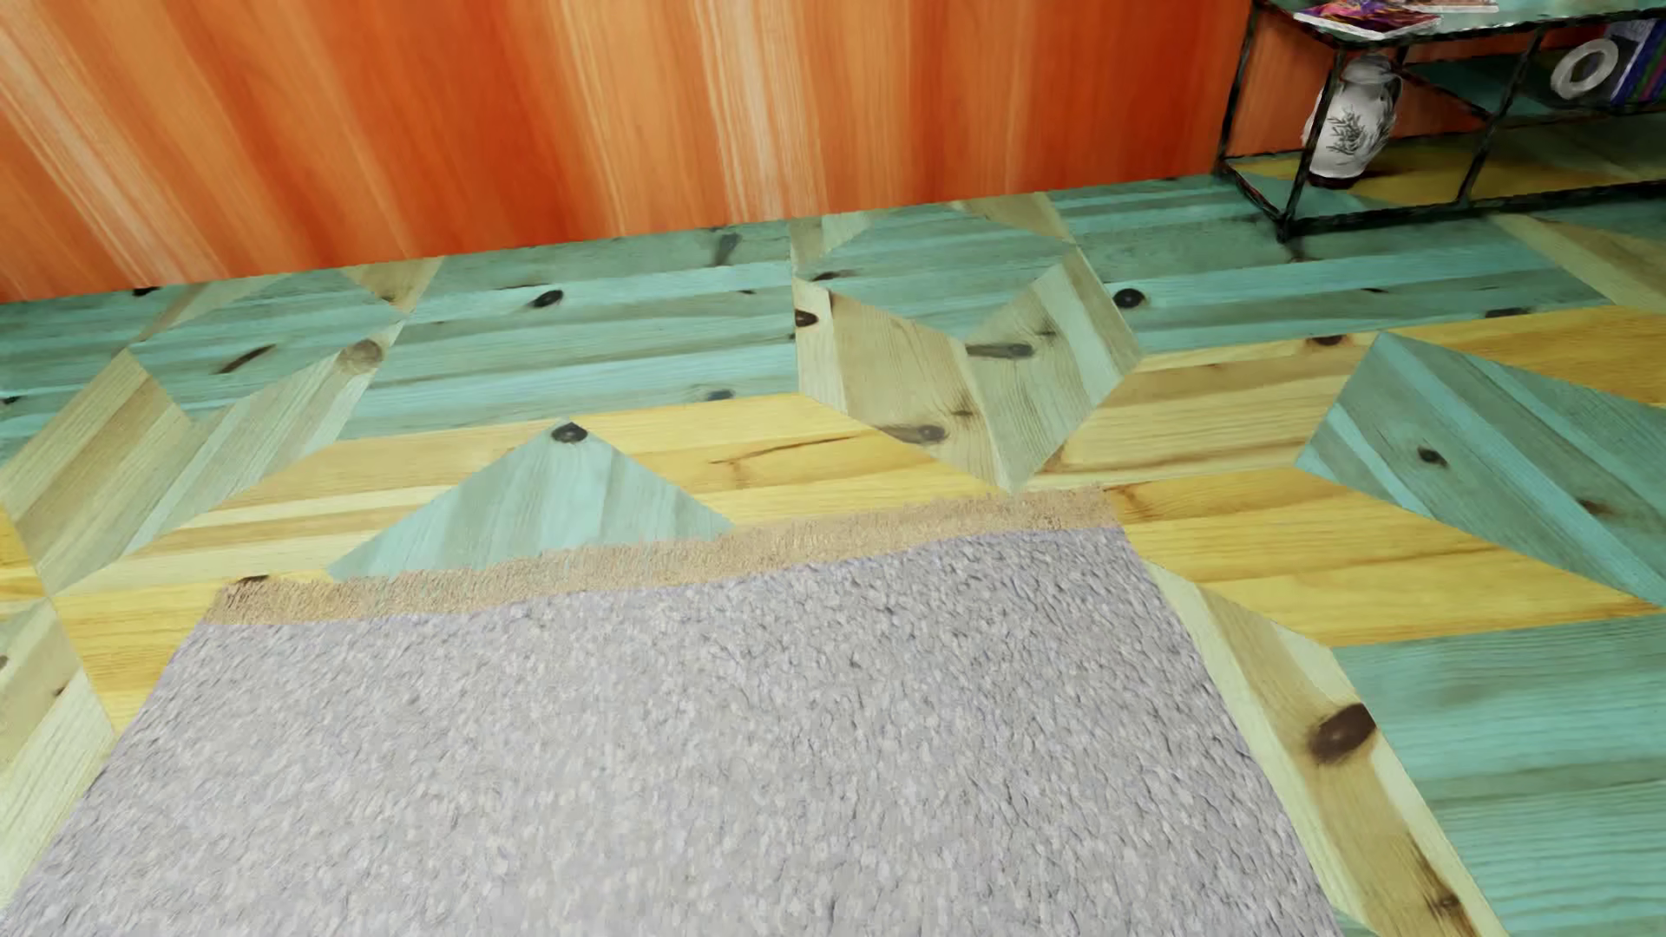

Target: Sit down on the chair

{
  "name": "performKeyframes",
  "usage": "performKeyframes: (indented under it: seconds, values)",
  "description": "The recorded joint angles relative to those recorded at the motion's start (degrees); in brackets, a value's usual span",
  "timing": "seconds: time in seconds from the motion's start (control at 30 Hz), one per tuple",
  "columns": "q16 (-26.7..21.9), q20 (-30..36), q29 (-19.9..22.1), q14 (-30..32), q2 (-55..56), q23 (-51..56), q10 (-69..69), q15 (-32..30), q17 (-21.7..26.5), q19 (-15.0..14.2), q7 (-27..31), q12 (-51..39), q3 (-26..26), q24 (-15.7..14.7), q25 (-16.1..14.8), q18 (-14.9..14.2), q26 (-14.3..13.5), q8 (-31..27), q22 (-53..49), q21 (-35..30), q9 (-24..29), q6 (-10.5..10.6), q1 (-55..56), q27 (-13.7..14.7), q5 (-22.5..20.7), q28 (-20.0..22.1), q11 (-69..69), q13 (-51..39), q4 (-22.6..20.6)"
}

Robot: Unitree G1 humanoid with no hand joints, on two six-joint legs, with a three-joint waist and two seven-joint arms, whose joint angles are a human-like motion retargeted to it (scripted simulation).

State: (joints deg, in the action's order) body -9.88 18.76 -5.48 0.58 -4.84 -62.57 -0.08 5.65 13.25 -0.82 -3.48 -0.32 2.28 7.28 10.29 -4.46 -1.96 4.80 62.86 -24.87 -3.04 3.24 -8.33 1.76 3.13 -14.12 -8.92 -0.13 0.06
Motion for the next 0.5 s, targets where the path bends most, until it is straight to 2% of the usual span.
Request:
performKeyframes:
  seconds: [0.03,0.07,0.1,0.13,0.2,0.27,0.3,0.37,0.5]
  values:
    - [0.02,0.46,0.42,-0.05,0.13,0.52,0.03,-0.15,1.71,0.17,-0.14,-0.47,0.19,1.50,-1.41,0.15,-0.44,-0.07,-0.90,-0.72,0.23,0.14,0.04,-1.26,-0.04,0.58,-0.05,-0.98,-0.08]
    - [-1.61,0.76,-0.52,-0.15,0.05,2.12,0.03,-0.11,4.01,-0.12,-0.35,-1.09,0.21,0.66,-0.80,0.11,0.24,0.15,-1.23,-1.53,0.25,0.09,-0.22,-1.88,0.12,1.15,-0.22,-1.23,-0.02]
    - [-3.50,0.86,-2.16,-0.07,0.19,3.44,0.04,-0.14,6.40,-0.38,-0.48,-1.91,0.15,0.37,1.26,-0.22,-0.36,0.31,-1.38,-2.15,0.08,0.00,-0.01,-0.53,0.30,-0.62,-0.19,-1.51,0.12]
    - [-5.43,1.22,-3.12,-0.11,0.22,4.34,0.17,-0.11,8.54,-0.29,-0.66,-2.59,0.18,2.22,3.33,-0.23,-1.36,0.50,-2.03,-2.16,0.01,-0.07,0.13,0.68,0.25,-2.80,-0.19,-1.73,0.08]
    - [-8.03,1.85,-2.63,-0.11,-0.52,2.37,0.13,-0.02,10.90,-0.14,-0.73,-3.30,0.14,4.05,4.00,-0.09,-2.33,0.73,-0.80,-1.30,0.09,-0.16,-0.39,0.75,0.13,-1.98,0.03,-1.98,-0.03]
    - [-8.62,0.06,1.52,-0.09,-0.67,-2.20,0.07,0.14,11.44,-0.38,-0.71,-3.79,0.13,2.44,1.30,-0.07,-2.76,0.99,4.61,0.05,-0.21,-0.09,-0.47,-0.80,0.30,3.39,-0.01,-2.07,-0.08]
    - [-8.31,-0.80,3.46,-0.16,-0.90,-4.37,-0.12,0.24,11.23,-0.46,-0.79,-3.90,0.12,1.02,0.26,-0.03,-2.04,1.20,7.50,0.63,-0.17,-0.02,-0.86,-1.50,0.35,6.83,0.00,-2.16,-0.12]
    - [-7.88,-2.04,5.57,-0.24,-1.19,-6.41,0.33,0.40,10.87,-0.33,-0.77,-3.70,0.15,-1.71,-0.19,0.03,-1.01,1.41,11.25,1.44,-0.44,-0.02,-0.63,-2.13,0.34,10.72,0.03,-1.70,-0.21]
    - [-7.85,-1.43,3.16,-0.13,-1.30,-3.40,-0.26,0.50,9.83,-0.30,-0.77,-1.51,0.16,0.61,1.38,-0.08,-2.25,1.42,8.09,1.39,-0.76,0.09,-1.12,-0.77,0.35,7.30,0.04,0.16,-0.20]
